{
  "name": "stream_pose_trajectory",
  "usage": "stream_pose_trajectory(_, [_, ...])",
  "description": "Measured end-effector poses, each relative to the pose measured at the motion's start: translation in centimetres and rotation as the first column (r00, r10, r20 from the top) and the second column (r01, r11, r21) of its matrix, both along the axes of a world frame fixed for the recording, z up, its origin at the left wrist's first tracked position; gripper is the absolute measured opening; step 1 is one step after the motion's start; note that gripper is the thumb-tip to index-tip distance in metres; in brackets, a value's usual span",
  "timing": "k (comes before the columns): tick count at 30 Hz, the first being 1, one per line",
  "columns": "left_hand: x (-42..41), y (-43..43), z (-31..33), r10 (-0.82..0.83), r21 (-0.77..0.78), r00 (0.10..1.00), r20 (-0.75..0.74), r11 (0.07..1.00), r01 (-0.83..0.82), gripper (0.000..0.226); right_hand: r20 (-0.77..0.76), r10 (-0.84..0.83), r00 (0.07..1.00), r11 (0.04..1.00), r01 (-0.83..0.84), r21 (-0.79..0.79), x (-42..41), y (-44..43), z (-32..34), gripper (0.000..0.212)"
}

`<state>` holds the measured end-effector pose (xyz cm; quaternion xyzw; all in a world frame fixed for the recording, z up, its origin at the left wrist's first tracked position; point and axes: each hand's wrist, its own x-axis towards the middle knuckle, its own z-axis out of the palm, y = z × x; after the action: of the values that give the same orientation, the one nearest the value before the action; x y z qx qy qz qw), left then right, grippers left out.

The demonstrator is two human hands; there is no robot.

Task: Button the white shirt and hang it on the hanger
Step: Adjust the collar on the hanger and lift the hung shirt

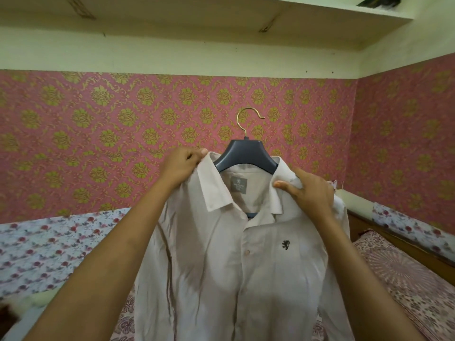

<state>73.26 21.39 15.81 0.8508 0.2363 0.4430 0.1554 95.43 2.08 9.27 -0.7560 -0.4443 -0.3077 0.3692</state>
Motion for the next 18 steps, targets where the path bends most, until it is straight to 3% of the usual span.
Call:
stream_pose_trajectory(2, [-0.5,0.2,-0.4,-0.081,0.013,0.997,0.000,0.997,0.081,0.049,-0.036,-0.004,0.999,1.000,0.005,0.007,0.4,-0.3,-0.4,0.082])
stream_pose_trajectory(5, [-1.6,0.2,-1.7,-0.236,-0.054,0.972,-0.009,0.970,0.236,0.082,-0.084,-0.015,0.996,1.000,0.017,0.014,0.7,-0.9,-0.5,0.070])
stream_pose_trajectory(7, [-2.3,0.4,-2.7,-0.274,-0.089,0.955,-0.114,0.960,0.265,0.088,-0.075,-0.030,0.997,0.999,0.031,0.010,0.7,-1.0,-0.5,0.066])
stream_pose_trajectory(10, [-3.1,1.4,-3.8,-0.231,-0.075,0.953,-0.197,0.973,0.220,0.072,-0.065,-0.048,0.997,0.999,0.047,-0.009,0.7,-0.8,-0.4,0.065])
stream_pose_trajectory(15, [-4.7,2.5,-4.5,-0.304,-0.256,0.952,-0.024,0.923,0.288,0.073,-0.091,-0.043,0.995,0.999,0.044,0.009,1.1,-0.7,-0.5,0.070])
stream_pose_trajectory(18, [-5.6,2.6,-4.5,-0.354,-0.305,0.935,-0.004,0.891,0.336,0.036,-0.126,-0.052,0.991,0.998,0.056,0.035,1.5,-0.8,-0.4,0.069])
